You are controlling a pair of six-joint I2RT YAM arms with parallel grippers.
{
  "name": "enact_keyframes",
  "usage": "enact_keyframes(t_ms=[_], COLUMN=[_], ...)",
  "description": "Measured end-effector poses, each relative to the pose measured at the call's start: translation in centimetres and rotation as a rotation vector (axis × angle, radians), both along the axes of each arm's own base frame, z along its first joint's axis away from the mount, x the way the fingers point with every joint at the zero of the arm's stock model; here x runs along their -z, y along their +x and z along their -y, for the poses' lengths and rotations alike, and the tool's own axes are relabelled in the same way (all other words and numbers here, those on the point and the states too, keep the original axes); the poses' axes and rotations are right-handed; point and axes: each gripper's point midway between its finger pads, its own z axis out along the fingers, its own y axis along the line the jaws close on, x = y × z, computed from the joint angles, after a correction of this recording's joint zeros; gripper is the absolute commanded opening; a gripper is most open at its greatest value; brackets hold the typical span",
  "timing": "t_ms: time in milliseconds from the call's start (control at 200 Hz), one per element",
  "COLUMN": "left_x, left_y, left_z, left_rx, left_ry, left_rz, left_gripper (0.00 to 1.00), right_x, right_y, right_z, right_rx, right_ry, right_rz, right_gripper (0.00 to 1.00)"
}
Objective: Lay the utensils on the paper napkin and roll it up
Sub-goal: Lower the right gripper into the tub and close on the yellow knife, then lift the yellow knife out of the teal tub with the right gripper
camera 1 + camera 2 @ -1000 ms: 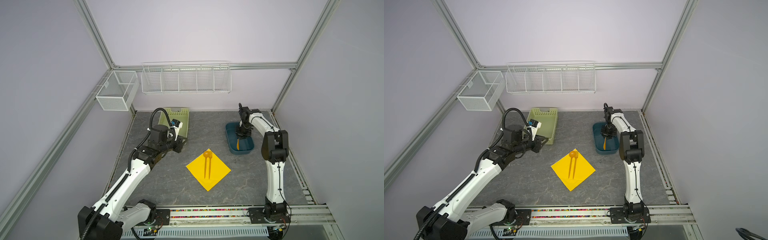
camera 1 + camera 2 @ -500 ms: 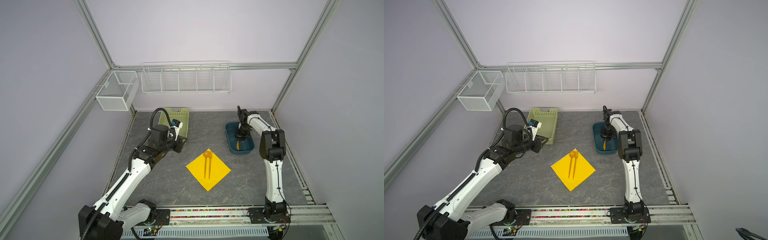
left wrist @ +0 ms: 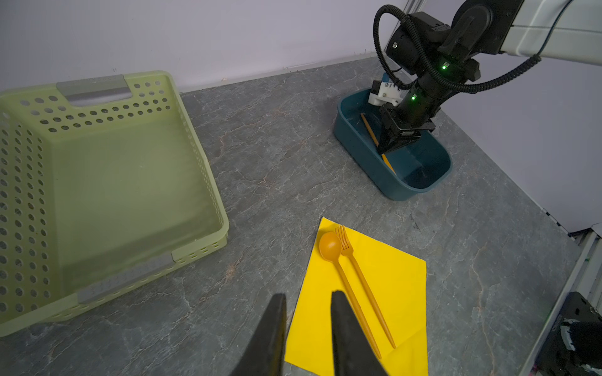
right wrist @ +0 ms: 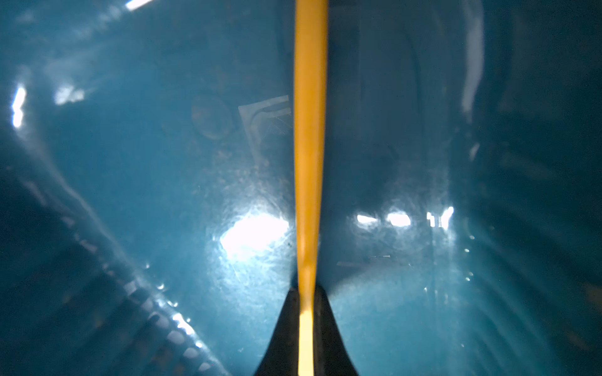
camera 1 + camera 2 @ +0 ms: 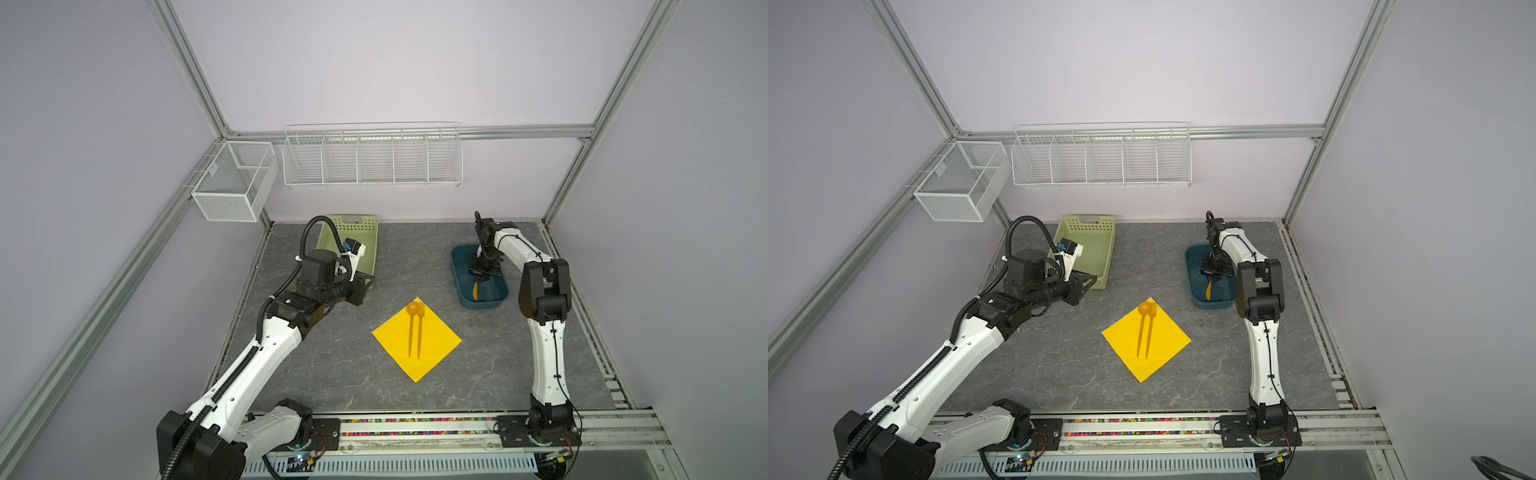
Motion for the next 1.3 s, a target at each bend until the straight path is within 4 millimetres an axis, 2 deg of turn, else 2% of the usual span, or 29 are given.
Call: enact_keyframes(t_ms=[240,370,470,735,865,975,1080,1210,1300], left_x=[0.0,0.0,0.1,0.6,0.8,-0.2,-1.6,-3.0,-3.6], left_y=[0.0,0.0,0.0,0.0,0.0,0.1,0.2,0.2,-0.1], left_z=[0.0,0.0,0.0,0.0,0.0,0.0,0.1,0.1,0.0], left_rx=[0.0,0.0,0.0,0.006,0.012,0.016,0.016,0.016,0.018], left_ry=[0.0,0.001,0.001,0.017,0.036,0.035,0.027,0.018,0.016], left_rz=[0.0,0.0,-0.001,-0.013,-0.031,-0.018,0.001,0.019,0.019], left_gripper=[0.25,0.25,0.25,0.25,0.25,0.25,0.25,0.26,0.26], right_x=[-0.6,-2.1,-4.5,-13.0,-16.3,-18.7,-20.1,-21.5,-22.5], right_y=[0.2,0.4,0.8,0.9,-0.3,-2.2,-4.2,-6.2,-8.5], right_z=[0.0,0.0,-0.1,-1.1,-2.9,-6.0,-8.5,-10.6,-12.3], right_rx=[-0.001,-0.014,-0.042,-0.211,-0.387,-0.619,-0.845,-1.082,-1.298], right_ry=[0.001,0.005,0.017,0.057,0.028,-0.017,-0.074,-0.168,-0.262], right_rz=[0.028,0.074,0.147,0.443,0.596,0.735,0.836,0.927,1.014], right_gripper=[0.07,0.07,0.07,0.07,0.07,0.07,0.07,0.07,0.07])
